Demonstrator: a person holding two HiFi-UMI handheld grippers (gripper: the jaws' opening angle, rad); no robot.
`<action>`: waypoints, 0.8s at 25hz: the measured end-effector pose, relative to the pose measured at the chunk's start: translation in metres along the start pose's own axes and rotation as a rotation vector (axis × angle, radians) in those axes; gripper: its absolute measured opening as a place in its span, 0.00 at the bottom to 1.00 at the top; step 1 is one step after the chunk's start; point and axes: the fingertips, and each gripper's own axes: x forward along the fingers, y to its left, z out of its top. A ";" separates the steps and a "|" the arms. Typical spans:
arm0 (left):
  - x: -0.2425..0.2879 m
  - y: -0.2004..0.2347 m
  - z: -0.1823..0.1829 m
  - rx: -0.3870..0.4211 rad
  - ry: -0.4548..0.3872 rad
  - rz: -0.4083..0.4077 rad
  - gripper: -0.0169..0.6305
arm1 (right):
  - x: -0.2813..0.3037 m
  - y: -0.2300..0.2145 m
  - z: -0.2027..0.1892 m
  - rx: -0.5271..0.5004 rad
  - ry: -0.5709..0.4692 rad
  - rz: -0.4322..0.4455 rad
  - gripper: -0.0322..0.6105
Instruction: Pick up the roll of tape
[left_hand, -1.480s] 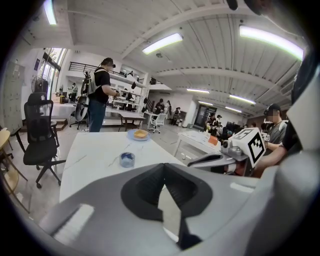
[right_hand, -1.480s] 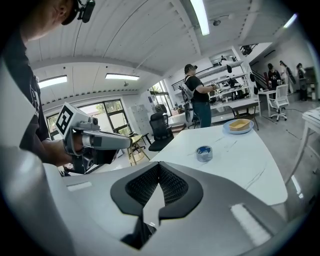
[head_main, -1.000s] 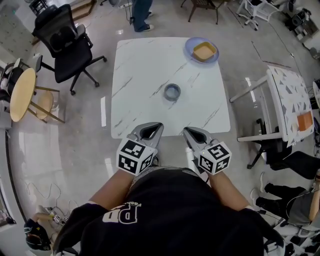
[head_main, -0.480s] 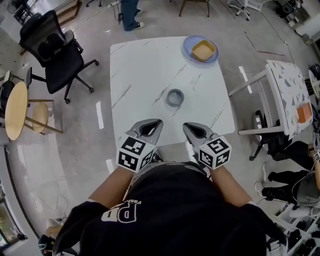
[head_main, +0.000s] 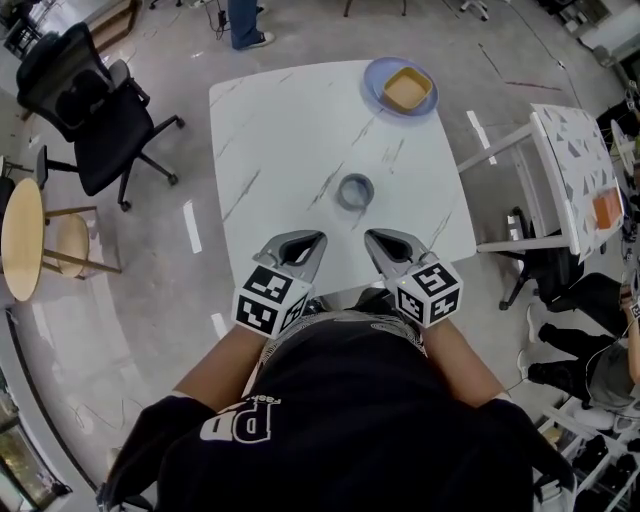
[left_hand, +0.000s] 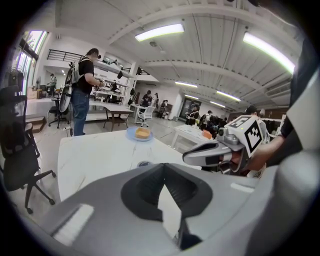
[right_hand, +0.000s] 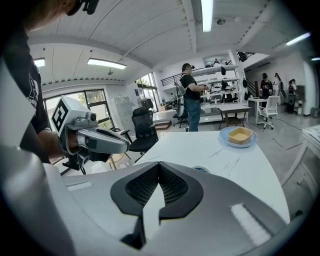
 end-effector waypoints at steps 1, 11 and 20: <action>0.001 0.002 0.000 -0.003 0.001 0.000 0.11 | 0.001 -0.001 0.001 -0.006 0.003 -0.003 0.05; 0.009 0.010 0.008 -0.033 -0.008 0.046 0.11 | 0.015 -0.025 0.010 -0.047 0.024 0.022 0.05; 0.020 0.008 0.022 -0.092 -0.045 0.145 0.11 | 0.016 -0.043 0.010 -0.103 0.064 0.113 0.05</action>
